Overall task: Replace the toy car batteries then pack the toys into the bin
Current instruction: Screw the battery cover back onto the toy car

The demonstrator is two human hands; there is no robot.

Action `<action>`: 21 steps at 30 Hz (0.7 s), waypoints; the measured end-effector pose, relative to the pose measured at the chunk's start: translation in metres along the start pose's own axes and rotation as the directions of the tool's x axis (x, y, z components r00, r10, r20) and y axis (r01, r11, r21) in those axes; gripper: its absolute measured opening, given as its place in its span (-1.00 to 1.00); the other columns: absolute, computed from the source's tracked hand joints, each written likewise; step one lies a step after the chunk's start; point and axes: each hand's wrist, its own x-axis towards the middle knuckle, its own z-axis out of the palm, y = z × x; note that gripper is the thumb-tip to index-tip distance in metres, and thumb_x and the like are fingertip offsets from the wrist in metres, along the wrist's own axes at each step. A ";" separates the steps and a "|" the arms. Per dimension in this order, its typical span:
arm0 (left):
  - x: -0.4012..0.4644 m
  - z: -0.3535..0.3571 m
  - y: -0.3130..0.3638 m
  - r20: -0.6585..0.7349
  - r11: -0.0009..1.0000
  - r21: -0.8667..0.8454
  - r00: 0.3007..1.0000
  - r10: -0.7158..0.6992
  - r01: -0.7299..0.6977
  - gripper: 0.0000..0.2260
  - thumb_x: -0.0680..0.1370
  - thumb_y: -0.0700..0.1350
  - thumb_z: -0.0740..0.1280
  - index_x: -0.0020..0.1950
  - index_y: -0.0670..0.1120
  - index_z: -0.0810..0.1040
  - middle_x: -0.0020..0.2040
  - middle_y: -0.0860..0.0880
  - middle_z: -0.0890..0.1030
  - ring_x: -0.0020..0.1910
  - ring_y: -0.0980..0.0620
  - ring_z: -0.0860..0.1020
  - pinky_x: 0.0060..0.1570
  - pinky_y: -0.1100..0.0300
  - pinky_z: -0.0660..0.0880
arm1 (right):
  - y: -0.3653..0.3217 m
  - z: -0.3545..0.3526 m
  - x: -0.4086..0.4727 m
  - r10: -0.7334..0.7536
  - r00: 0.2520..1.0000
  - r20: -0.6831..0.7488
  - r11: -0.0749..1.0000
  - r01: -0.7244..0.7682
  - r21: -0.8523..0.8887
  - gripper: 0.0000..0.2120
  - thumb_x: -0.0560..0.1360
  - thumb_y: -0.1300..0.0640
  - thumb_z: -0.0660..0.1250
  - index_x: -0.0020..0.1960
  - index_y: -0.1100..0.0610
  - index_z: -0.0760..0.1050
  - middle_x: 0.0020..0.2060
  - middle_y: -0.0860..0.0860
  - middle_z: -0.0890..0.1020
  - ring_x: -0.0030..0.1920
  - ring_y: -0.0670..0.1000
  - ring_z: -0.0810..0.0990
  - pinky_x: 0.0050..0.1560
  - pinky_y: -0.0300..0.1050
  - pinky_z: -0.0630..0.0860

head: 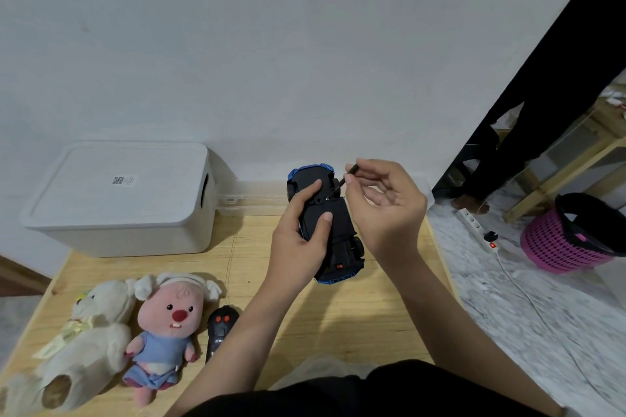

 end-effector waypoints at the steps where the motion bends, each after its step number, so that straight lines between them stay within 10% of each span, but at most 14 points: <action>1: 0.000 0.000 0.000 -0.001 1.000 0.004 1.000 0.002 -0.002 -0.60 0.55 -0.24 0.31 0.33 0.10 0.45 0.13 0.23 0.57 0.06 0.29 0.56 0.04 0.34 0.53 | 0.000 0.000 0.000 0.003 1.000 0.002 1.000 -0.003 -0.002 -0.78 0.39 0.40 0.43 -0.01 0.20 0.57 -0.15 0.12 0.67 -0.12 0.07 0.67 -0.04 -0.01 0.63; 21: -0.003 0.004 -0.001 -0.003 0.999 0.020 1.000 0.025 -0.025 -0.61 0.55 -0.25 0.31 0.33 0.08 0.46 0.11 0.25 0.58 0.07 0.27 0.56 0.06 0.32 0.53 | -0.005 -0.007 0.001 0.025 1.000 -0.009 0.999 -0.025 0.020 -0.77 0.39 0.36 0.46 -0.07 0.08 0.59 -0.16 0.03 0.61 -0.16 -0.05 0.63 -0.14 -0.14 0.60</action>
